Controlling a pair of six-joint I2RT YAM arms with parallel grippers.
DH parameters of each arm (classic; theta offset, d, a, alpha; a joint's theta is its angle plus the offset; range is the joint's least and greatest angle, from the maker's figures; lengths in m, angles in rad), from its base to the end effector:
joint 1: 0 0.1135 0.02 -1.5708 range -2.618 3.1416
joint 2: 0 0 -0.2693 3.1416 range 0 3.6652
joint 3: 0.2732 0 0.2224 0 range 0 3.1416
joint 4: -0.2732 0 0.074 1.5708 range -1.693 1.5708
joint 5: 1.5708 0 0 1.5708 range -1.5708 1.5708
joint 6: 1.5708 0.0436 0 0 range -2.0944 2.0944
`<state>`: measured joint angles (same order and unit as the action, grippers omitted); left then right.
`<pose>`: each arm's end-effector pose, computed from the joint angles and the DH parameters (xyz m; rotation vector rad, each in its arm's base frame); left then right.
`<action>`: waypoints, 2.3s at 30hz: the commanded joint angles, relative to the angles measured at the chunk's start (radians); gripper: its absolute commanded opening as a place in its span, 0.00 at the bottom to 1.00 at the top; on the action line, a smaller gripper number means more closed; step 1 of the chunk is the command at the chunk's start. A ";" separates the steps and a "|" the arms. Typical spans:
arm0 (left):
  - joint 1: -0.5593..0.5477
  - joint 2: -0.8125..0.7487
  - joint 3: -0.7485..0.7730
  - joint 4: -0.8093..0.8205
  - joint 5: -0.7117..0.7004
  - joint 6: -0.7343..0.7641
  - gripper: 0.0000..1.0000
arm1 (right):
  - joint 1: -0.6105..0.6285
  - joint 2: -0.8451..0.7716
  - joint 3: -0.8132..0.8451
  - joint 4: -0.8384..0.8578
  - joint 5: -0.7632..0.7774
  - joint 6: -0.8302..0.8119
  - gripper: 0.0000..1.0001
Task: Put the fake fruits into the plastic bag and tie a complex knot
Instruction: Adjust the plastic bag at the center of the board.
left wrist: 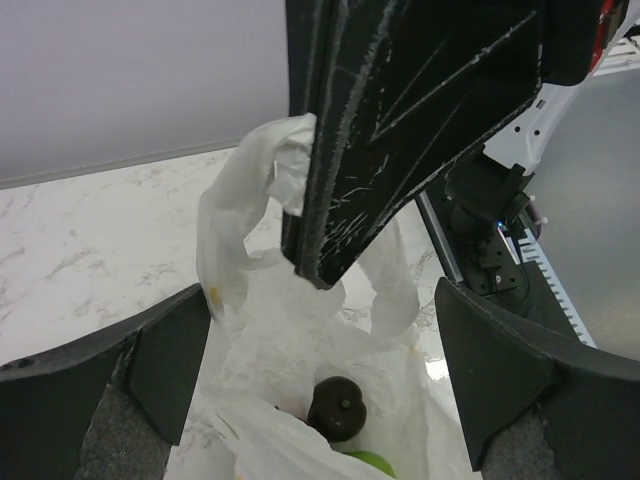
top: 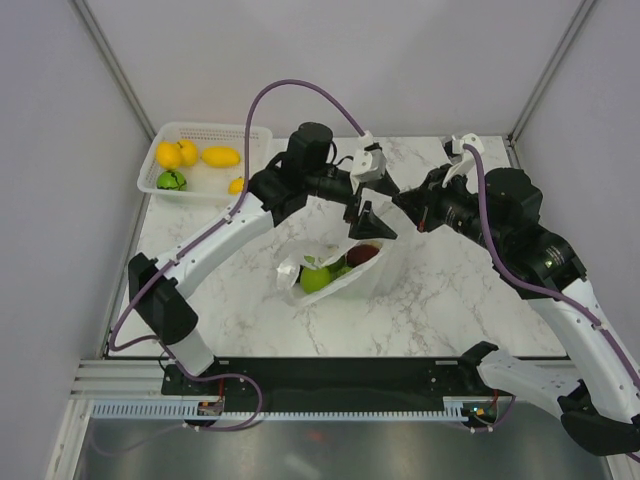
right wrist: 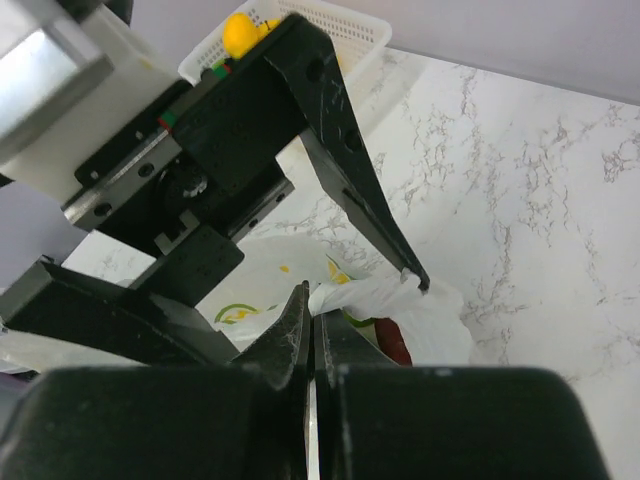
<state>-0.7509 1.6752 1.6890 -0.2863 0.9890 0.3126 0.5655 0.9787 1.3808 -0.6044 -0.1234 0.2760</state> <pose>0.2352 -0.2693 0.4179 1.4991 1.1412 -1.2054 0.1307 0.0893 0.4524 -0.3544 1.7934 0.7113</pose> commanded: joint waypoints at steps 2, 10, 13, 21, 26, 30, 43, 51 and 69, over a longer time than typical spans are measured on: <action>-0.047 -0.011 -0.064 0.074 -0.010 -0.050 0.97 | -0.001 -0.014 0.014 0.037 -0.021 -0.023 0.00; -0.148 -0.083 -0.238 0.134 -0.262 -0.053 0.91 | -0.003 -0.026 0.003 0.035 0.065 -0.014 0.00; -0.148 -0.120 -0.293 0.144 -0.337 -0.078 0.86 | 0.000 -0.034 0.003 0.035 0.094 -0.002 0.00; -0.150 -0.167 -0.451 0.164 -0.449 -0.063 0.82 | -0.001 -0.067 0.015 0.040 0.169 0.035 0.00; -0.150 -0.164 -0.477 0.176 -0.495 -0.067 0.62 | 0.000 -0.094 -0.002 0.054 0.196 0.049 0.00; -0.150 -0.155 -0.473 0.171 -0.530 -0.069 0.28 | 0.001 -0.109 -0.029 0.060 0.173 0.040 0.03; -0.150 -0.146 -0.437 0.115 -0.498 -0.070 0.02 | -0.001 -0.400 -0.348 0.170 0.125 -0.023 0.98; -0.148 -0.140 -0.408 0.088 -0.472 -0.102 0.02 | -0.001 -0.542 -0.626 0.327 0.125 0.043 0.98; -0.150 -0.151 -0.402 0.091 -0.359 -0.112 0.02 | 0.000 -0.376 -0.821 0.761 -0.081 -0.021 0.97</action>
<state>-0.8997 1.5337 1.2392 -0.2138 0.5762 0.2344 0.5655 0.6018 0.5804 0.0223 -0.1577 0.2661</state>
